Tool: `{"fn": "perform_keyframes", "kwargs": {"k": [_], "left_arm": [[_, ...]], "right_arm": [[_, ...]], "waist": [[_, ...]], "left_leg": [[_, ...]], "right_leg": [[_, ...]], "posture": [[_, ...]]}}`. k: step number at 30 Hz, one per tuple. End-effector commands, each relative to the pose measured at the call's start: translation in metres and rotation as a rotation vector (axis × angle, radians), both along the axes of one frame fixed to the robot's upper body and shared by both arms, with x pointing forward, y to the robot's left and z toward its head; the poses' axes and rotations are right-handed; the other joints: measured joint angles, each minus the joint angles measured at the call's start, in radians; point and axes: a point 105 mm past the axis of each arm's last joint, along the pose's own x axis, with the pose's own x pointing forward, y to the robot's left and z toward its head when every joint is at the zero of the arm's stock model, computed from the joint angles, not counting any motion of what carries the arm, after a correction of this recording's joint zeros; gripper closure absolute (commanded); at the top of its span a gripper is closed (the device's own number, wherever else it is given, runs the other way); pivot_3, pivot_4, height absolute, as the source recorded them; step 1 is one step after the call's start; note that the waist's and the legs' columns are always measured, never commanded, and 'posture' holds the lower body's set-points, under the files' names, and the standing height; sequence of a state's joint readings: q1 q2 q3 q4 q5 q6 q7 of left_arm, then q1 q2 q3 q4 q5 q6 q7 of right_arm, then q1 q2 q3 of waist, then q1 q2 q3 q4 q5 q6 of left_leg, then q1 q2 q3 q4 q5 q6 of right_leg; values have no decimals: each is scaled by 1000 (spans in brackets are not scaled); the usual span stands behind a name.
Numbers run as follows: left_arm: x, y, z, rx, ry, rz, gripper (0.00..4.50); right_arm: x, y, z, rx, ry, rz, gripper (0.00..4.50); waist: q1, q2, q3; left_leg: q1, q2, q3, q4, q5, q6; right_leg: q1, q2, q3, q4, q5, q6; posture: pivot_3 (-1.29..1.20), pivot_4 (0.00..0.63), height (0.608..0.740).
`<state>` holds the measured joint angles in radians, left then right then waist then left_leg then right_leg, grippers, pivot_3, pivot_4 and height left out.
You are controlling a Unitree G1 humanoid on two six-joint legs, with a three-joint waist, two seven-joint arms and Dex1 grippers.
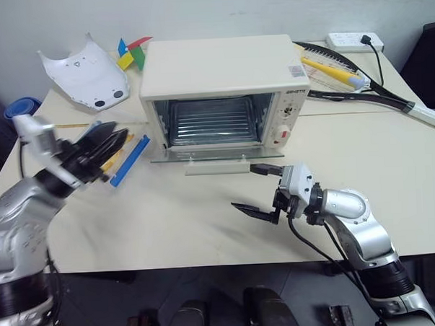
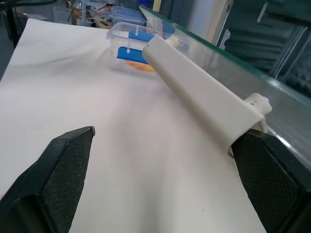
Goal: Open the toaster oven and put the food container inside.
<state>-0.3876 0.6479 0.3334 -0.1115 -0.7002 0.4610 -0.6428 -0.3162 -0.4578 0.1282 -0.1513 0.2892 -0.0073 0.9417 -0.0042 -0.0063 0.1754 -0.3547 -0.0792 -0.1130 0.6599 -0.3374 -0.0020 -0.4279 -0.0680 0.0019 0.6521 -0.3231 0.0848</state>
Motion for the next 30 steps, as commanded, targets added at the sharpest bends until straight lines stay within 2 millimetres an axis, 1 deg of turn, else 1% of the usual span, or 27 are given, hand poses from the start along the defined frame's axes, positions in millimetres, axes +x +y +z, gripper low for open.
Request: {"fn": "perform_keyframes", "kwargs": {"k": [1,2,3,5,7,9,11,13,14,15,16,17,18,20,23,26,27,29,30], "left_arm": [[15,-17,-12,118,-2,-43,4031],[17,-22,-16,143,7,-71,4359],[18,-28,-20,176,3,-100,4472],[17,-36,-28,221,17,-159,4472],[15,-40,-34,248,28,-191,4472],[12,-42,-41,267,44,-217,4472],[8,-43,-52,322,55,-239,4472],[2,-43,-64,377,46,-241,4472],[-3,-44,-66,374,35,-248,4472],[-5,-43,-68,354,38,-234,4472],[-7,-43,-71,335,50,-221,4472],[-10,-44,-75,330,60,-217,4472],[-11,-44,-82,334,76,-204,4472],[-14,-46,-91,316,91,-190,4472],[-14,-47,-100,279,101,-130,4472],[-16,-43,-108,235,100,-52,4472],[-22,-38,-107,161,109,-31,4304],[-34,-28,-105,82,115,2,3875],[-43,-17,-103,55,111,43,3584]], "right_arm": [[-2,4,13,28,-99,11,0],[-1,2,13,31,-105,-2,0],[-1,-1,13,27,-109,-13,0],[-2,-8,9,27,-105,-43,0],[-4,-16,4,26,-95,-77,0],[-8,-30,-6,24,-73,-127,0],[-13,-50,-16,29,-39,-196,0],[-21,-74,-25,36,-9,-286,0],[-27,-86,-29,13,-15,-319,0],[-31,-97,-29,14,-6,-361,0],[-33,-107,-27,28,2,-411,0],[-35,-115,-23,36,6,-439,0],[-38,-120,-18,57,1,-459,0],[-42,-123,-13,75,-11,-463,0],[-44,-121,-16,52,9,-443,0],[-34,-106,-6,96,-9,-394,0],[-27,-98,0,130,-17,-370,0],[-21,-88,9,189,-2,-307,0],[-19,-82,13,213,3,-270,0]], "waist": [[-3,0,0],[-4,0,0],[-5,0,0],[-4,0,0],[2,0,0],[5,0,0],[9,0,0],[10,0,0],[11,0,0],[1,0,0],[-6,0,0],[-3,1,1],[-1,1,1],[3,1,1],[7,1,1],[3,1,1],[1,1,1],[-6,0,1],[-5,0,1]], "left_leg": [[0,0,0,0,0,0],[0,0,1,0,0,-1],[0,1,1,0,0,-1],[0,2,0,0,-1,-2],[0,3,0,1,-1,-2],[-1,2,0,1,-2,-2],[-1,2,0,3,-2,-1],[-1,2,0,4,-2,-1],[-1,2,0,4,-2,-1],[-2,1,-2,2,-2,-1],[-2,-6,-15,-1,2,1],[1,-10,-21,-3,5,1],[1,-9,-18,-2,5,0],[2,-8,-16,-1,6,0],[6,-7,-16,-1,5,0],[7,-7,-14,-2,5,0],[8,-7,-13,-3,5,1],[10,-6,-10,-5,5,0],[11,-4,-9,-6,5,0]], "right_leg": [[0,1,1,0,0,0],[-1,1,1,1,0,0],[-1,1,1,1,0,0],[-1,3,1,1,0,0],[-1,3,1,1,0,0],[-1,3,1,1,0,0],[0,3,1,0,0,0],[0,2,2,1,0,0],[1,2,2,1,0,0],[4,2,-1,1,0,0],[8,-7,-13,3,0,0],[9,-12,-19,3,-1,-1],[9,-10,-15,-1,-1,-1],[10,-10,-13,0,-1,-1],[14,-9,-13,-2,-1,-1],[15,-9,-12,-3,0,-1],[14,-9,-11,-3,0,0],[15,-8,-9,-3,0,0],[15,-7,-8,-4,0,0]], "posture": [[0,150,740],[0,150,740],[0,150,740],[0,150,740],[0,150,740],[0,150,740],[0,150,740],[0,150,740],[0,150,740],[0,150,740],[0,150,740],[0,150,740],[0,150,740],[0,150,740],[0,150,740],[0,150,740],[0,150,740],[0,150,740],[0,150,740]]}}
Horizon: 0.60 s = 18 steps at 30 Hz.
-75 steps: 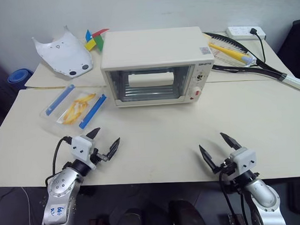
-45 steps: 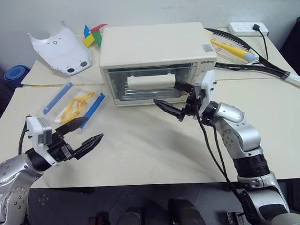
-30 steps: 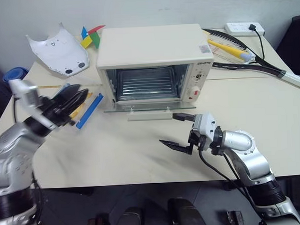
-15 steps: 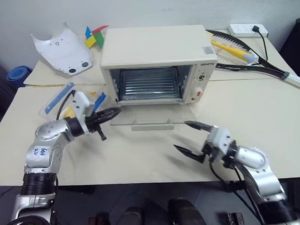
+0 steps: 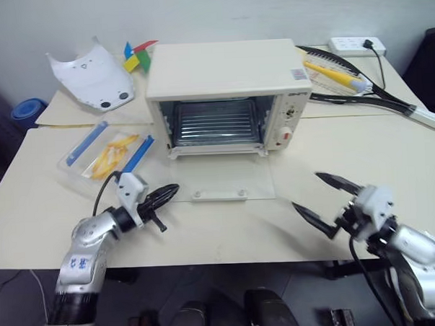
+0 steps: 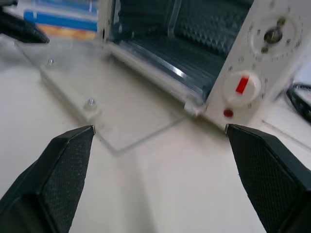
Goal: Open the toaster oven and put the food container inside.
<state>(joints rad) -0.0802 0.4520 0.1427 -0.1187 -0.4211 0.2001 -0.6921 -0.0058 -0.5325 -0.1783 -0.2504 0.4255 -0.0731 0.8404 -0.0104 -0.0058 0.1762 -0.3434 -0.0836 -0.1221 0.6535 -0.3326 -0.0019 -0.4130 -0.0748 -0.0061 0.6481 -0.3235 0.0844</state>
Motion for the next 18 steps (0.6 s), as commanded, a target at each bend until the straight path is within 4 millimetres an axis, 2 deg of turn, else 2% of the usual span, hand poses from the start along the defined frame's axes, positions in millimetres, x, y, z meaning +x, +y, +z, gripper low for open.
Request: {"fn": "perform_keyframes", "kwargs": {"k": [1,6,8,9,11,14,16,18], "left_arm": [[-21,29,18,-75,-57,112,3246],[-73,86,19,-190,-1,388,1701],[-89,106,14,-207,45,506,1088],[-102,127,4,-239,103,622,737],[-122,155,-6,-287,156,776,109],[-130,173,-6,-351,147,878,24],[-125,172,0,-373,142,860,24],[-111,168,3,-408,243,846,24]], "right_arm": [[2,15,16,84,-15,103,0],[7,38,34,73,-103,223,0],[6,47,38,60,-137,270,0],[4,54,40,60,-167,300,0],[3,63,43,73,-202,335,0],[2,71,40,79,-206,365,0],[3,71,38,82,-193,368,0],[3,69,36,77,-191,363,0]], "waist": [[5,0,0],[12,0,0],[12,0,0],[13,0,0],[13,-1,0],[22,-1,0],[34,-1,0],[39,-3,0]], "left_leg": [[1,1,0,-2,0,0],[0,5,0,-3,-2,-2],[1,5,0,-2,-3,-1],[1,5,0,-2,-3,0],[2,5,0,-2,-3,0],[3,5,0,-2,-3,0],[2,5,0,-2,-3,0],[2,5,0,-1,-3,0]], "right_leg": [[0,1,0,0,0,0],[0,4,0,-5,0,-1],[2,4,0,-7,0,-1],[3,4,0,-8,0,-1],[5,5,0,-9,0,-1],[5,5,0,-9,0,-1],[5,5,0,-10,0,-1],[6,5,1,-10,0,0]], "posture": [[0,150,740],[0,150,740],[0,150,740],[0,150,740],[0,150,740],[0,150,740],[0,150,740],[0,150,740]]}}
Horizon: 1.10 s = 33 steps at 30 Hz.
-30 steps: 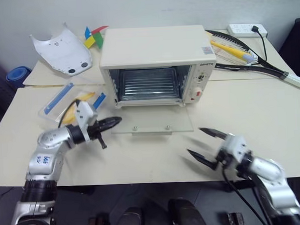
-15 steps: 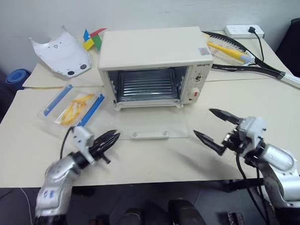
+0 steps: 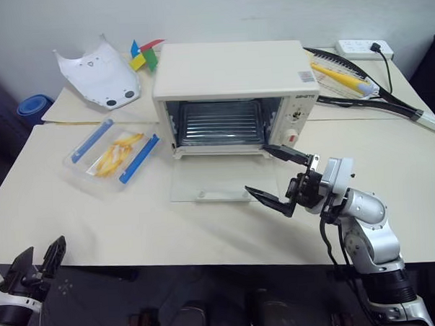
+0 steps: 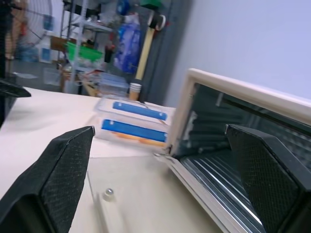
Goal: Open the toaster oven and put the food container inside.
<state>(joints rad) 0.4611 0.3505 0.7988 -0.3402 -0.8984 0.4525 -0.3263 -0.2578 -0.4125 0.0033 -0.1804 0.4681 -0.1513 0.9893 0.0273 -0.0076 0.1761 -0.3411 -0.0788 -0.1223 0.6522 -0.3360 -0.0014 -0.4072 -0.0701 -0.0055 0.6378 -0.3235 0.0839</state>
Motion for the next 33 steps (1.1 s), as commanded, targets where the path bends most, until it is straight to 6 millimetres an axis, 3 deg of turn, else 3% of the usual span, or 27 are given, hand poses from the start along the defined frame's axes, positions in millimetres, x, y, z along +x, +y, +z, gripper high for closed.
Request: {"fn": "perform_keyframes", "kwargs": {"k": [1,4,7,9,14,20,25,28,33], "left_arm": [[14,-3,15,-58,53,-27,24],[57,-10,49,-60,64,-121,24],[84,-17,71,-114,92,-163,24],[98,-25,75,-142,129,-188,24],[115,-23,58,-163,301,-83,24],[128,-21,62,-265,302,10,24],[137,-17,60,-246,333,44,24],[140,-12,59,-242,339,73,563],[144,-10,64,-251,323,68,2082]], "right_arm": [[-1,-3,3,2,-27,-5,0],[0,-8,1,-16,-26,-15,0],[1,-9,-1,-23,-29,-17,0],[1,-9,-3,-27,-30,-21,0],[2,-8,-5,-29,-33,-31,0],[2,-9,-7,-21,-34,-74,0],[1,-9,-11,-17,-33,-87,0],[1,-9,-12,-14,-36,-92,0],[3,-10,-14,-10,-40,-101,0]], "waist": [[1,-1,0],[3,-2,0],[-5,-1,0],[-21,-1,0],[-41,-1,0],[-28,-1,0],[-28,-1,-1],[-30,-1,-1],[-30,-1,-1]], "left_leg": [[0,0,-1,0,0,0],[0,0,-1,0,0,-1],[0,0,-2,0,1,-2],[3,-1,3,-2,0,-1],[4,2,5,-4,-3,-3],[4,4,6,0,-3,-5],[4,4,6,0,-3,-5],[4,4,6,0,-3,-6],[4,4,6,0,-3,-6]], "right_leg": [[0,0,0,0,0,0],[-1,0,0,1,0,0],[-2,1,0,4,0,-1],[-3,1,4,5,0,-1],[-6,6,10,7,0,-1],[-6,9,11,9,0,-1],[-6,9,11,10,0,-1],[-7,9,11,10,0,-1],[-7,9,11,10,0,-1]], "posture": [[0,150,740],[0,150,740],[0,150,740],[0,150,740],[0,150,740],[0,150,740],[0,150,740],[0,150,740],[0,150,740]]}}
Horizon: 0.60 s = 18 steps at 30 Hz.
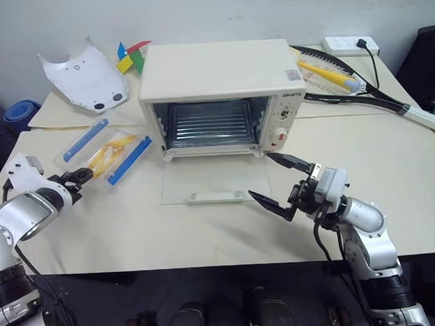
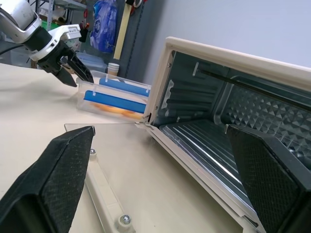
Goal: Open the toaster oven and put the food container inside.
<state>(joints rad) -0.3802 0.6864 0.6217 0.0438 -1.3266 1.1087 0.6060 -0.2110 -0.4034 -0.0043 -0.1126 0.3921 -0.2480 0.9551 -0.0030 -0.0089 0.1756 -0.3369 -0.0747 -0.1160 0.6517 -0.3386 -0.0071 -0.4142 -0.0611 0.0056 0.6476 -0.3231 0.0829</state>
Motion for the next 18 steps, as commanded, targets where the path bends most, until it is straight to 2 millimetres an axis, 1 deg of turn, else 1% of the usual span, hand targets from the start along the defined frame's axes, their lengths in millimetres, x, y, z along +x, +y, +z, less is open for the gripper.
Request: {"fn": "perform_keyframes", "kwargs": {"k": [1,5,7,8,9,11,14,17,18], "left_arm": [[-1,12,11,23,-26,33,2323],[-1,18,17,30,-38,49,3505],[-2,26,25,48,-52,66,4004],[-2,29,29,57,-60,74,4170],[-3,34,35,70,-76,74,4264],[-6,43,44,108,-83,62,4278],[-16,50,52,185,-44,-6,4278],[-29,52,61,260,-6,-114,4278],[-34,49,64,294,15,-171,4278]], "right_arm": [[-2,0,6,16,-43,-2,0],[-1,0,4,18,-43,-7,0],[0,1,3,18,-41,-7,0],[0,1,3,19,-41,-7,0],[0,1,3,20,-40,-7,0],[1,1,2,21,-38,-6,0],[1,2,1,16,-35,-1,0],[2,-1,1,7,-31,-5,0],[2,-4,0,1,-27,-12,0]], "waist": [[0,0,0],[0,0,0],[1,0,0],[2,0,0],[2,-2,0],[0,-2,0],[-3,-2,0],[-2,-2,0],[-3,-2,0]], "left_leg": [[0,0,0,0,0,0],[0,0,0,0,0,0],[0,0,0,0,0,0],[0,0,0,0,0,0],[0,0,0,0,0,0],[0,0,0,0,0,0],[0,0,0,-1,0,0],[0,0,0,-3,0,0],[0,0,0,-3,0,0]], "right_leg": [[0,0,0,0,0,0],[0,0,0,0,0,0],[0,0,0,0,0,0],[0,0,0,0,0,0],[0,0,0,0,0,0],[0,0,0,0,0,0],[-1,0,0,0,0,0],[-1,0,0,-1,0,0],[-2,0,0,-1,0,-1]], "posture": [[0,150,740],[0,150,740],[0,150,740],[0,150,740],[0,150,740],[0,150,740],[0,150,740],[0,150,740],[0,150,740]]}}
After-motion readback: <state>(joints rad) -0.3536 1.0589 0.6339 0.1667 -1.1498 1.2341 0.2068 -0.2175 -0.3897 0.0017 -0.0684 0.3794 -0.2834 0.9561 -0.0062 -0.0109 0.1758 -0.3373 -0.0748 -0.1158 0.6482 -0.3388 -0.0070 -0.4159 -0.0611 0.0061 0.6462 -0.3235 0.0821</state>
